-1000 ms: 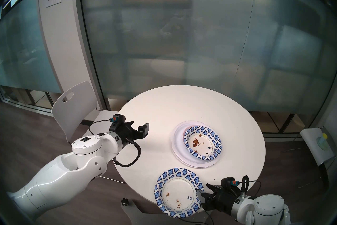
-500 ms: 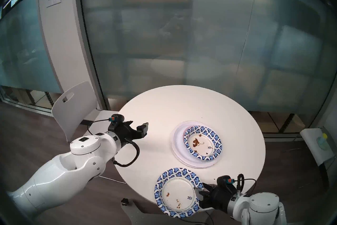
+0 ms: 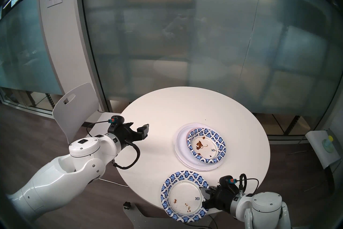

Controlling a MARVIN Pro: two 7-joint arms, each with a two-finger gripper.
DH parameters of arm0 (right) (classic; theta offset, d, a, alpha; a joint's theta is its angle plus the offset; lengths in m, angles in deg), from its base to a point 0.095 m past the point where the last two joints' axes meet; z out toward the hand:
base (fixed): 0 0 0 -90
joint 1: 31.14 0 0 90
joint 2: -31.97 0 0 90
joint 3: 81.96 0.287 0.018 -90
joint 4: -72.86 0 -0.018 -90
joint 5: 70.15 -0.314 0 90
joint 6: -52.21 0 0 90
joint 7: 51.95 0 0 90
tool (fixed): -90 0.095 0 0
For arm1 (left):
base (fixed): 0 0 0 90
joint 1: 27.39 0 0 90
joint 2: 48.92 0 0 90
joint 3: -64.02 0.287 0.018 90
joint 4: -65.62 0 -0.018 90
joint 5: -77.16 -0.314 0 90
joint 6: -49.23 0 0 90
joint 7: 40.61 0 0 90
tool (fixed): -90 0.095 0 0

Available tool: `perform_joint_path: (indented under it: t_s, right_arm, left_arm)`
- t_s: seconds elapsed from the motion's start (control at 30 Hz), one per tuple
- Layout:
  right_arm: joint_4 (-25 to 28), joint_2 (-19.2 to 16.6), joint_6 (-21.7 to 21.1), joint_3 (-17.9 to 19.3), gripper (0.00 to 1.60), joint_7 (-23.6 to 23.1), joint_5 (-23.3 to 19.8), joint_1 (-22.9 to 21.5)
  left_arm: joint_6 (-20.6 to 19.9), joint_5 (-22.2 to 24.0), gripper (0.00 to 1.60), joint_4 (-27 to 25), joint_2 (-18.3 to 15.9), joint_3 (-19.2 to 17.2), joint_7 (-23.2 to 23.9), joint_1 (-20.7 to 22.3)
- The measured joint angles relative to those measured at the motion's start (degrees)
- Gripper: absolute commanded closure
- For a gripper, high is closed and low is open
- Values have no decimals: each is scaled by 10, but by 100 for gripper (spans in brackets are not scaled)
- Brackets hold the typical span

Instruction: Stack the plates into one stack

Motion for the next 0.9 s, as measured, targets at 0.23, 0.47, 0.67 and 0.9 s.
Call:
perform_joint_path:
  t_s: [0.23, 0.47, 0.67, 0.9]
  right_arm:
    - [2, -1, -1, 0, 160, -5, -5, -10]
    - [9, 3, -18, 4, 160, -14, -15, -28]
    - [21, 7, -31, 27, 160, -19, -26, -50]
    - [39, 14, -49, 64, 160, -30, -50, -83]
  left_arm:
    - [1, 1, 0, 0, -1, 0, -1, 0]
    - [1, 2, 0, 0, 0, 0, -4, 1]
    - [1, 4, 0, -1, 0, -1, -7, 2]
    - [1, 7, 0, -3, -1, -4, -10, 2]
